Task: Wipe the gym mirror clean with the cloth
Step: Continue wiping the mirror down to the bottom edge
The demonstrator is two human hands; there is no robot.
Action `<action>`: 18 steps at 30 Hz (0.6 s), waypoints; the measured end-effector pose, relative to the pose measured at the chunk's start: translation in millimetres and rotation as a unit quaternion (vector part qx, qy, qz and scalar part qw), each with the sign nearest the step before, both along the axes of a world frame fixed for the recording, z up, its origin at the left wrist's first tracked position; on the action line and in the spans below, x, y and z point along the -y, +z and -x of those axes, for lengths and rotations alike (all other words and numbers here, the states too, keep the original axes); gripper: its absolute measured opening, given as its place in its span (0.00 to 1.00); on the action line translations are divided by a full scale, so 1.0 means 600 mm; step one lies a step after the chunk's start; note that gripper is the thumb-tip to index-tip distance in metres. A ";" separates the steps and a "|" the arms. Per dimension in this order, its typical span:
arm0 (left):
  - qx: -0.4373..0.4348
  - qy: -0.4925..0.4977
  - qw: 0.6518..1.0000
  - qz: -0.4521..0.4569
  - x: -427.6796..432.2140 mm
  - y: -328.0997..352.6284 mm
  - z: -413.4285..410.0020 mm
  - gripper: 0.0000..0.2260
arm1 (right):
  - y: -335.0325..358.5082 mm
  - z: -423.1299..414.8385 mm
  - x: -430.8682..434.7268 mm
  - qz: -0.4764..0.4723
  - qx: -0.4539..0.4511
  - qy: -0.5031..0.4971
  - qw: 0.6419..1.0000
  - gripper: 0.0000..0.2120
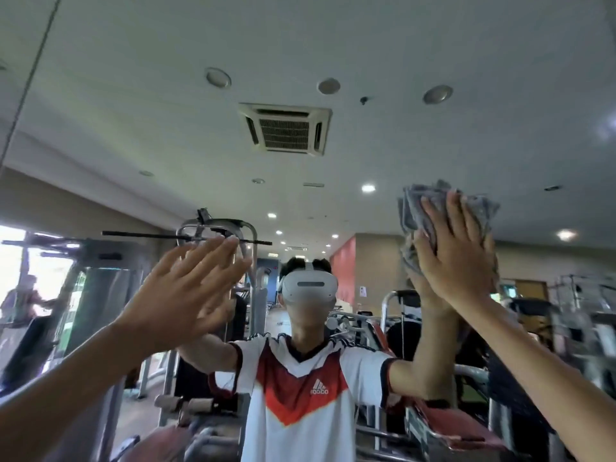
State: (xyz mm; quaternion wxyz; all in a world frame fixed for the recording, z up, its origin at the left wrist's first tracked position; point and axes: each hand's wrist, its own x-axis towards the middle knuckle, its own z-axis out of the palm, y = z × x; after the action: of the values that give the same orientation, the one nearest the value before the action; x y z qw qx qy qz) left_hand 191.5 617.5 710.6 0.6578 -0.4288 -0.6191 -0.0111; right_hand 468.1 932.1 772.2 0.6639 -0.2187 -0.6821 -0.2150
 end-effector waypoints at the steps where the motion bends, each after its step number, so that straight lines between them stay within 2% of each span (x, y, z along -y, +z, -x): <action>1: 0.024 0.001 1.000 -0.017 0.018 -0.002 0.015 0.31 | 0.008 0.024 0.022 0.033 -0.047 0.009 0.998 0.29; 2: 0.047 0.001 0.998 -0.030 0.035 -0.010 0.029 0.32 | 0.002 0.050 0.049 0.033 -0.064 0.007 0.997 0.30; 3: 0.064 -0.003 0.997 -0.039 0.050 -0.022 0.042 0.32 | -0.017 0.078 0.075 0.003 -0.041 0.001 0.999 0.30; 4: 0.072 -0.008 0.996 -0.045 0.064 -0.034 0.055 0.32 | -0.044 0.103 0.098 -0.058 0.025 -0.006 0.998 0.31; 6: 0.075 -0.011 0.996 -0.043 0.094 -0.059 0.080 0.32 | -0.093 0.127 0.125 -0.216 0.188 -0.015 0.958 0.31; 7: 0.075 -0.010 0.996 -0.039 0.110 -0.068 0.092 0.32 | -0.092 0.127 0.126 -0.263 0.238 -0.016 0.935 0.30; 8: 0.072 -0.007 0.997 -0.038 0.127 -0.073 0.103 0.31 | -0.074 0.125 0.125 -0.275 0.249 -0.014 0.929 0.30; 9: 0.072 -0.002 0.997 -0.037 0.142 -0.075 0.112 0.31 | -0.048 0.126 0.122 -0.257 0.220 -0.013 0.941 0.29; 11: 0.074 0.008 0.996 -0.040 0.167 -0.075 0.125 0.30 | 0.009 0.130 0.124 -0.148 0.097 0.003 0.984 0.28; 14: 0.106 -0.008 0.993 -0.056 0.186 -0.078 0.133 0.29 | 0.034 0.161 0.163 -0.006 -0.058 0.027 0.998 0.28; 16: 0.130 -0.015 0.989 -0.075 0.190 -0.096 0.140 0.29 | -0.005 0.214 0.215 -0.009 -0.064 0.030 0.997 0.29; 18: 0.143 -0.017 0.986 -0.084 0.194 -0.116 0.145 0.30 | -0.069 0.256 0.261 -0.118 0.046 0.026 0.992 0.29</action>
State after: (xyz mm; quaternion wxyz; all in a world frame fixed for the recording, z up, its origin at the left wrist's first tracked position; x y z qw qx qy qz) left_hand 104.6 501.3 640.8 0.5957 -0.3768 -0.6962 -0.1356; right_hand 314.3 775.6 730.8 0.6582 -0.1109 -0.6874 -0.2863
